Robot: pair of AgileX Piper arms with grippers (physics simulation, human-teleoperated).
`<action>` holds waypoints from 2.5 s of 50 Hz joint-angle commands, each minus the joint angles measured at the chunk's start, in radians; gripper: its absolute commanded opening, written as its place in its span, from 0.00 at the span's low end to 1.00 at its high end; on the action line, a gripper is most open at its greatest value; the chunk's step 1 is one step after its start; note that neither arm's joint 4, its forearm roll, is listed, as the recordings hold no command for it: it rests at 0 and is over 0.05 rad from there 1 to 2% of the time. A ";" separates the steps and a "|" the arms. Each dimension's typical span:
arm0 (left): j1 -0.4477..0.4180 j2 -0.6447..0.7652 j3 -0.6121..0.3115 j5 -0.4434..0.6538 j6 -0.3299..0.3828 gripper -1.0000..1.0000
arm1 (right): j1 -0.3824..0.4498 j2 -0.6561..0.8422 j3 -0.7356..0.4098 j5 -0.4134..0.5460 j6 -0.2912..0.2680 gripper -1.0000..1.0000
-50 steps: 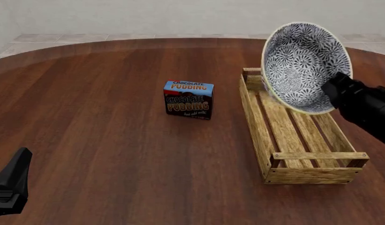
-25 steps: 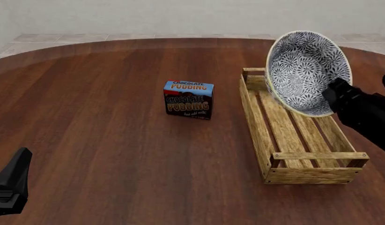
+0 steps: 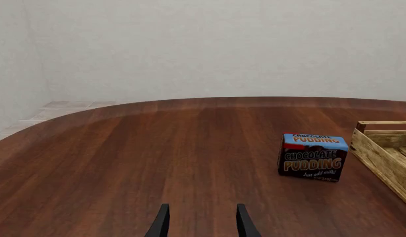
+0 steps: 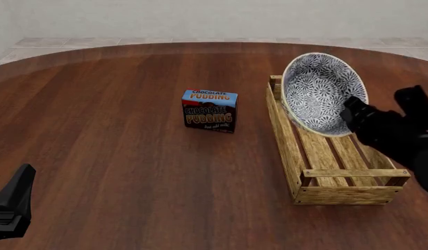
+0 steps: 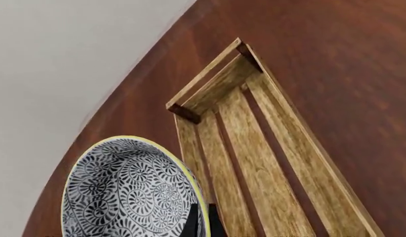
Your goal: Pick up the bowl on the left and put it in the tray.
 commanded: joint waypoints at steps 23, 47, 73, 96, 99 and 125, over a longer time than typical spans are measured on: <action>0.000 0.000 0.000 0.000 0.000 1.00 | -0.038 0.096 -0.012 -0.020 0.031 0.00; 0.000 0.000 0.000 0.000 0.000 1.00 | -0.076 0.139 -0.014 -0.040 0.049 0.00; 0.000 0.000 0.000 0.000 0.000 1.00 | -0.090 0.223 -0.028 -0.077 0.059 0.00; 0.000 0.000 0.000 0.000 0.000 1.00 | -0.097 0.296 -0.037 -0.113 0.062 0.00; 0.000 0.000 0.000 0.000 0.000 1.00 | -0.096 0.305 -0.037 -0.119 0.064 0.00; 0.000 0.000 0.000 0.000 0.000 1.00 | -0.086 0.392 -0.051 -0.164 0.082 0.00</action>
